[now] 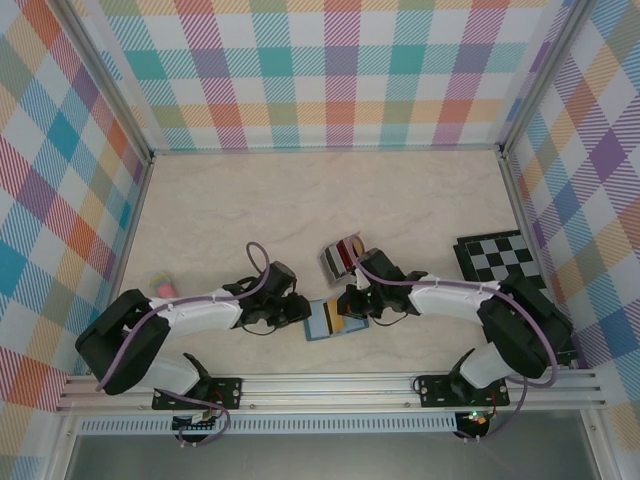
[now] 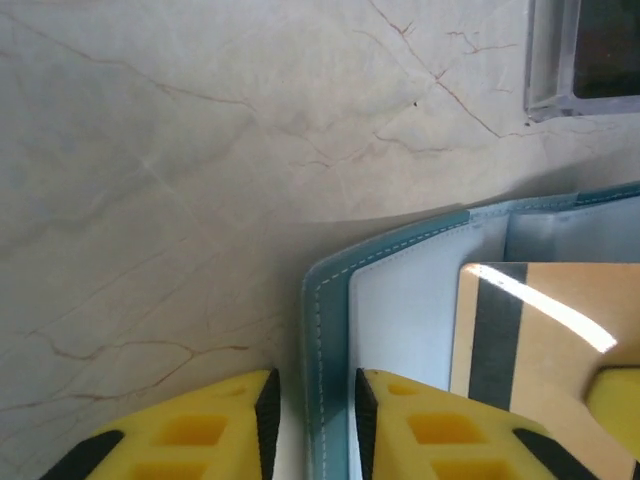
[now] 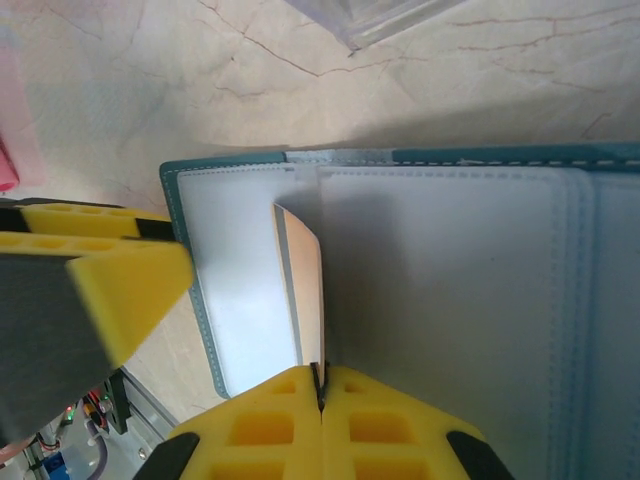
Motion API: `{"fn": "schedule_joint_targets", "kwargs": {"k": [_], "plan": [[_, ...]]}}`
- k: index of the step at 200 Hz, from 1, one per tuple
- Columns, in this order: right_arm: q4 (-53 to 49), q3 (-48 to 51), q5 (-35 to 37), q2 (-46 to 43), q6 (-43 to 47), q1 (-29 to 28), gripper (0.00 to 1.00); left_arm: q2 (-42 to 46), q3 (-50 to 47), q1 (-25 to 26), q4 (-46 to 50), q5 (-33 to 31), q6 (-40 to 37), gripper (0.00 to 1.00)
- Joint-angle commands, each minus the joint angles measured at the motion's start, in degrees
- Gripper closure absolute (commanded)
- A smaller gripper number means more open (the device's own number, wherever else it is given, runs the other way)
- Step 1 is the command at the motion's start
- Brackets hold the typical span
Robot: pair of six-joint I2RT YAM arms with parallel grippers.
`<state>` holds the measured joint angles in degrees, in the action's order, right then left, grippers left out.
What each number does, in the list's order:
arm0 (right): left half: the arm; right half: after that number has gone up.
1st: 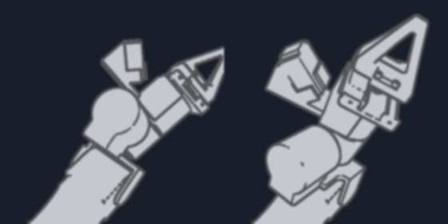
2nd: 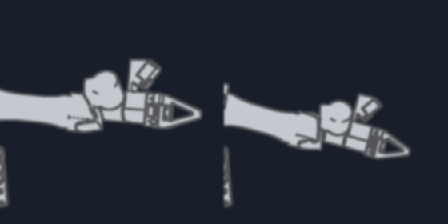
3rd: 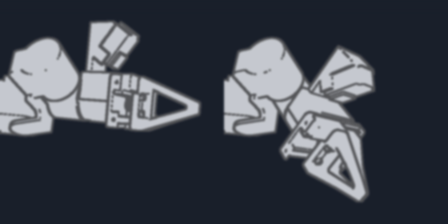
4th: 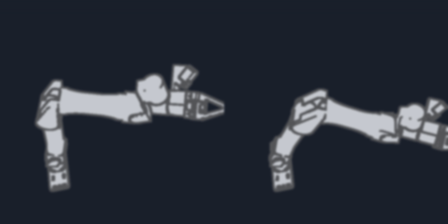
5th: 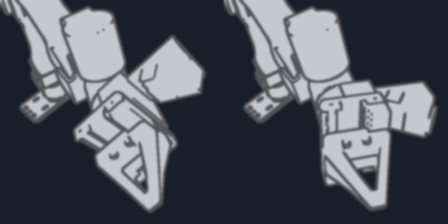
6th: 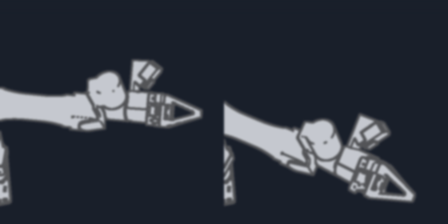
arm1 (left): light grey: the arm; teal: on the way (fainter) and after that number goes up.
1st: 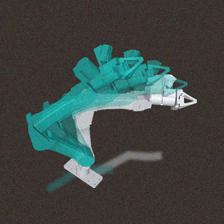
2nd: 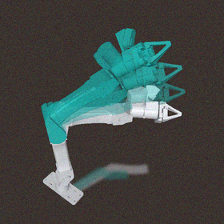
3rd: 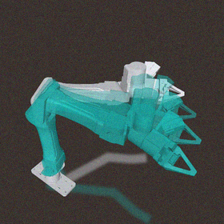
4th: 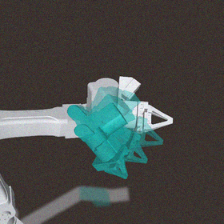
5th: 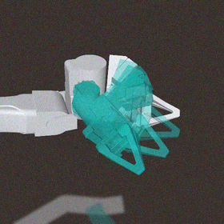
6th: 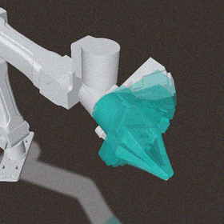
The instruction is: Put the credit cards into the card holder
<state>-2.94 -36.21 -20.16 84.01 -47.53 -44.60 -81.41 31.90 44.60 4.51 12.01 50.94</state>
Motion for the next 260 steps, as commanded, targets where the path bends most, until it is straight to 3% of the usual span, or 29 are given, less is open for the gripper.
{"fn": "schedule_joint_targets", "kwargs": {"k": [1,44,151,215,260], "plan": [[-2.71,0.24,1.18,-2.86,0.92,0.95,0.98,-3.40,1.59,1.13,-1.60,1.22,-1.80,0.78],[-1.75,2.82,0.51,-6.34,1.12,2.68,0.98,-5.29,1.76,1.28,-2.10,1.14,-2.09,0.85],[6.51,4.16,-4.84,2.84,1.51,2.68,0.98,-6.74,3.12,1.63,-2.23,1.48,-2.07,0.86],[4.49,4.68,-4.70,2.27,2.69,2.66,0.98,-6.64,3.04,1.63,-1.37,0.29,-1.83,0.88],[10.95,4.11,-6.81,6.55,-1.86,1.86,0.94,-6.79,2.56,1.76,-1.82,0.56,-1.72,0.89]]}}
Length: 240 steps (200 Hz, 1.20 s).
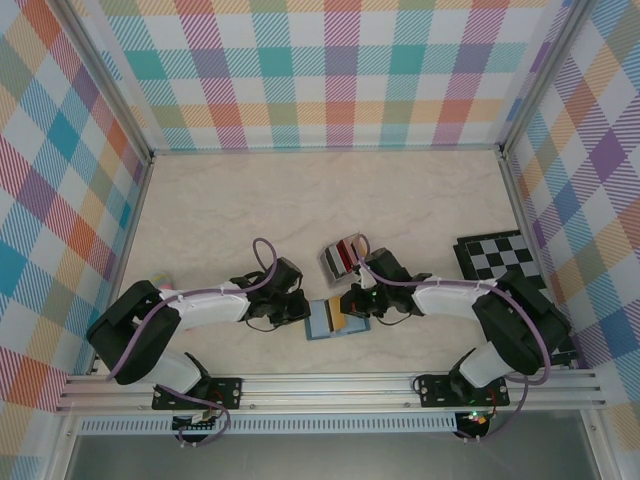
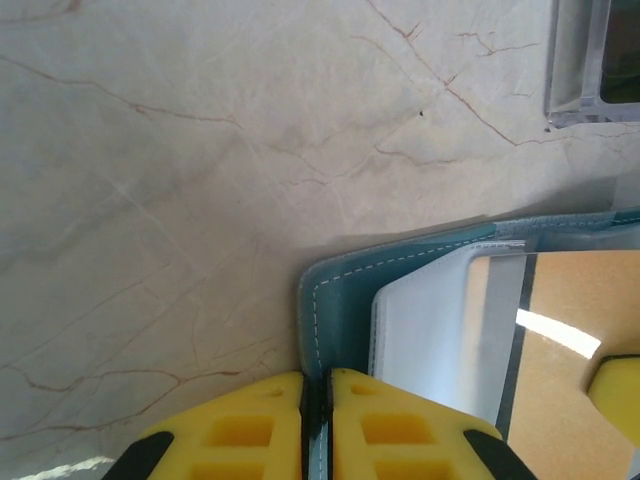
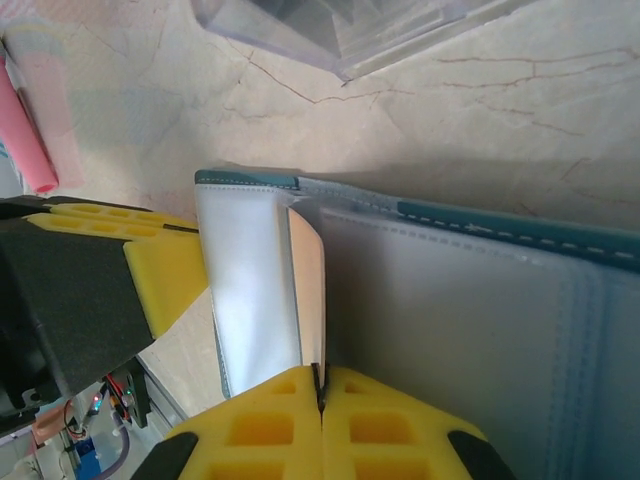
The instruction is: Put the credit cards into the card holder
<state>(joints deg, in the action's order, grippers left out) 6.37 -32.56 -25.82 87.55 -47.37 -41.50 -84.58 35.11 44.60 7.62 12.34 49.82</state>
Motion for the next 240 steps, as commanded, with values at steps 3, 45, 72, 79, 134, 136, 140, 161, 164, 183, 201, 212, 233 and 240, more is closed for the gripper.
{"fn": "schedule_joint_targets", "kwargs": {"k": [3,45,72,79,134,136,140,161,164,183,201,212,233,240], "plan": [[1.65,0.29,-1.11,3.20,-2.01,-1.51,0.93,-3.58,-0.65,1.72,-4.94,0.16,-0.60,0.89],[-6.81,-1.64,4.20,0.96,0.44,-2.36,0.83,-3.35,-0.73,1.72,-4.11,-0.71,-0.54,0.90],[-11.80,-2.03,7.82,-1.47,1.99,-2.36,0.72,-3.43,-0.75,1.72,-4.12,-0.61,-0.71,0.91],[-12.36,-2.12,8.30,-1.65,2.23,-2.36,0.71,-3.40,-0.75,1.72,-4.15,-0.46,-0.74,0.91],[-9.83,-3.90,4.18,1.63,2.55,-2.51,0.83,-4.18,-0.49,1.79,-5.07,0.55,-0.84,0.91],[-9.74,-3.98,4.13,1.76,2.55,-2.53,0.84,-4.19,-0.49,1.76,-5.07,0.57,-0.84,0.91],[-9.58,-4.17,4.04,1.97,2.55,-2.55,0.84,-4.25,-0.45,1.71,-5.07,0.58,-0.84,0.91],[-9.27,-5.40,2.48,3.20,2.94,-2.67,0.88,-4.45,-0.18,1.75,-5.14,0.66,-0.79,0.92],[-9.33,-5.51,2.37,3.37,2.91,-2.75,0.88,-4.46,-0.14,1.75,-5.16,0.65,-0.80,0.92],[-8.20,-5.80,1.62,3.80,2.49,-3.28,0.88,-4.63,0.02,1.73,-5.31,0.65,-0.69,0.92],[-8.02,-6.37,0.87,4.29,2.46,-3.83,0.88,-4.64,0.04,1.72,-5.47,0.67,-0.58,0.92],[-7.36,-6.51,0.50,4.50,1.87,-4.16,0.88,-4.58,0.09,1.72,-5.51,0.53,-0.44,0.92],[-5.82,-6.10,0.25,4.53,-0.13,-4.55,0.87,-4.50,-0.13,1.85,-5.71,0.45,-0.25,0.92],[-5.64,-6.27,-0.03,4.64,-0.21,-4.65,0.87,-4.46,-0.13,1.81,-5.74,0.41,-0.24,0.92]]}}
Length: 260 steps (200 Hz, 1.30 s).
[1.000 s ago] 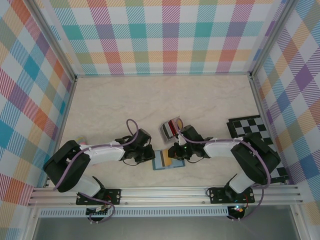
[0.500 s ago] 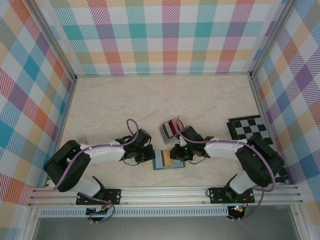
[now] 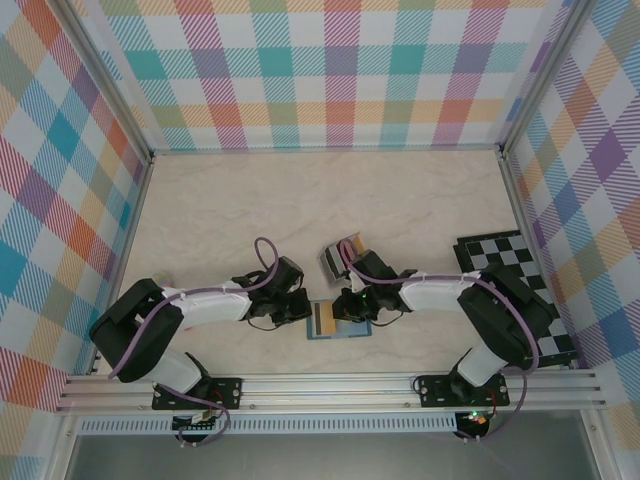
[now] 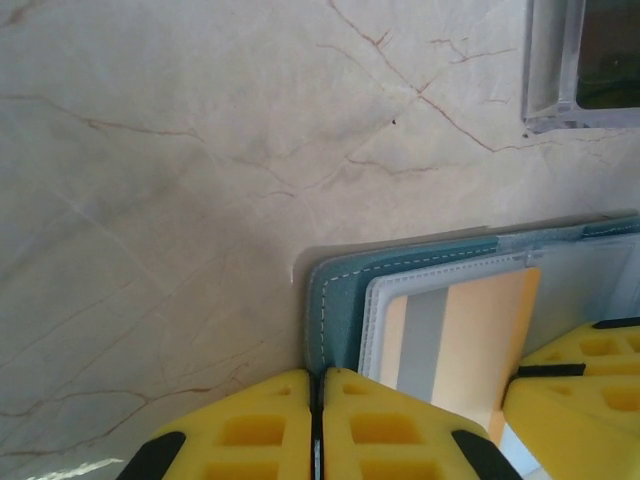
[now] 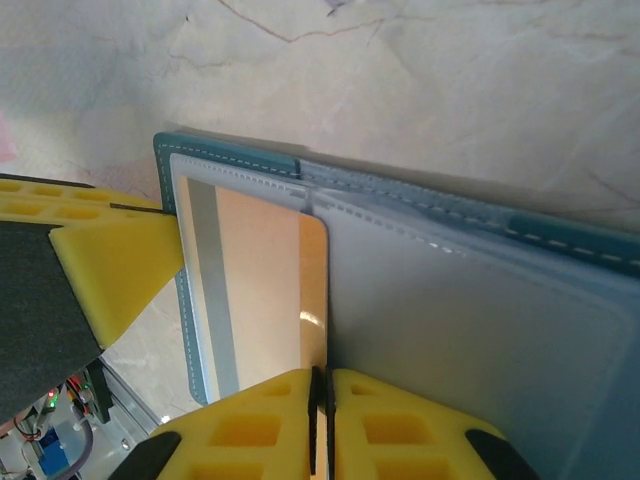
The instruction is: Put the credit cards into the card holder
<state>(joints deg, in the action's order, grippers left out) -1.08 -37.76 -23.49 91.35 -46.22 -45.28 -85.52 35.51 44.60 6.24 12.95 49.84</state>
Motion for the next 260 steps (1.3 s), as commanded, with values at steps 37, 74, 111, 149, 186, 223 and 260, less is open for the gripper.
{"fn": "schedule_joint_targets", "kwargs": {"k": [37,74,111,149,186,223,260], "plan": [[0.18,-1.79,-2.21,0.29,0.18,-0.94,0.85,-3.27,-0.61,1.81,-4.03,-0.37,-0.23,0.92],[-12.00,-3.14,9.16,-4.04,2.76,-0.95,0.78,-0.11,-0.62,1.89,-0.07,-3.51,-0.28,0.89],[-16.18,-3.87,12.41,-6.78,4.32,-0.95,0.73,4.17,-0.97,1.90,2.64,-4.73,-0.44,0.79],[-17.55,-4.90,13.84,-8.92,5.14,-0.95,0.71,8.89,-1.75,1.90,5.61,-6.29,0.07,0.71],[-23.23,-8.70,18.39,-13.65,7.85,-0.95,0.67,13.66,-1.26,1.83,8.59,-8.29,0.69,0.64],[-32.76,-16.82,27.07,-14.62,15.35,0.71,0.65,14.03,2.68,0.33,8.52,-7.79,1.00,0.55],[-36.64,-23.65,31.00,-10.26,21.30,2.91,0.65,8.48,6.01,-5.22,2.76,-2.24,2.53,0.52]]}}
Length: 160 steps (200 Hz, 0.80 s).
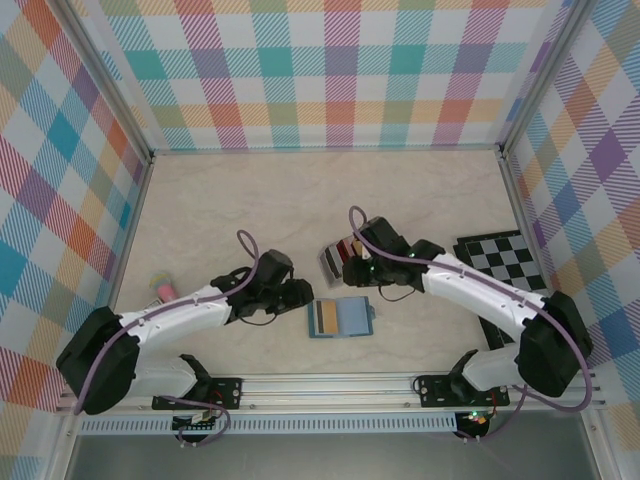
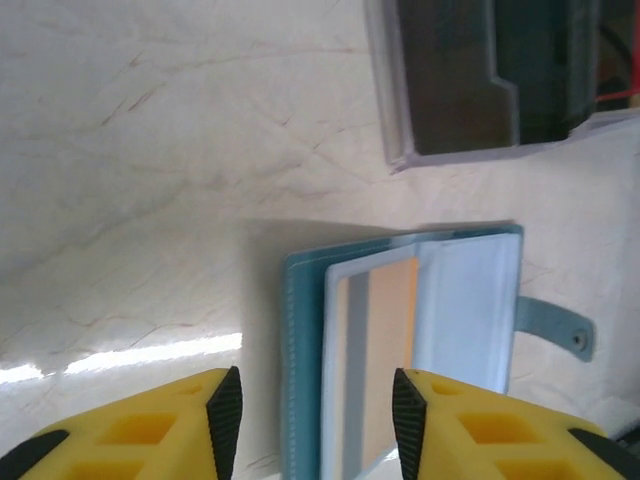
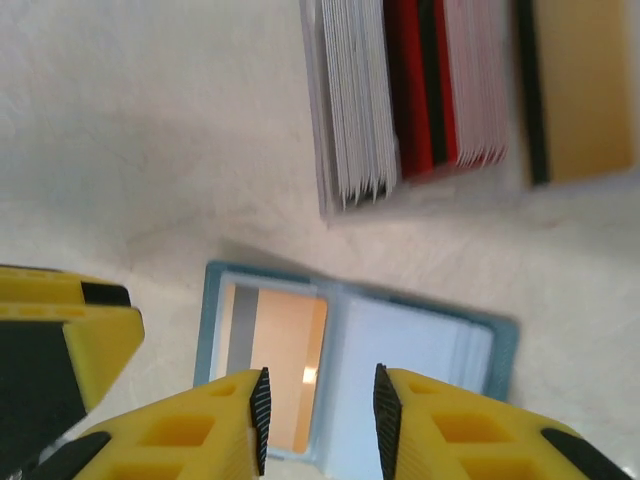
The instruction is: Put the credit cards into the card holder
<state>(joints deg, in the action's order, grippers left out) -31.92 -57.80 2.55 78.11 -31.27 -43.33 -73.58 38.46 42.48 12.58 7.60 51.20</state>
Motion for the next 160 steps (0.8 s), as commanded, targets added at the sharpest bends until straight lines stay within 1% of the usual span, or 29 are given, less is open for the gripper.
{"fn": "schedule_joint_targets", "kwargs": {"k": [1,20,42,82,104,123,160], "plan": [[-5.83,-3.80,5.03,3.13,6.50,1.01,0.65,-3.69,3.18,-3.24,-3.64,3.16,1.18,0.52],[-7.35,-7.71,5.13,6.84,8.44,1.67,0.65,-7.19,5.50,-4.86,-5.42,4.70,1.70,0.49],[-7.95,-11.45,3.67,10.84,10.99,1.67,0.64,-11.78,7.72,-6.54,-7.35,6.19,3.00,0.50],[-11.02,-18.44,8.23,19.24,13.88,1.63,0.62,-17.18,10.48,-8.44,-9.77,7.25,4.26,0.50],[-11.88,-21.59,10.54,23.03,15.47,1.63,0.62,-20.10,11.66,-9.38,-12.01,9.01,5.00,0.49],[-12.87,-24.02,12.10,25.40,16.14,1.67,0.61,-22.27,13.23,-9.72,-12.74,10.02,5.01,0.49],[-12.56,-25.43,11.08,26.57,15.95,1.76,0.60,-25.47,14.84,-9.79,-15.55,11.87,5.51,0.48]]}}
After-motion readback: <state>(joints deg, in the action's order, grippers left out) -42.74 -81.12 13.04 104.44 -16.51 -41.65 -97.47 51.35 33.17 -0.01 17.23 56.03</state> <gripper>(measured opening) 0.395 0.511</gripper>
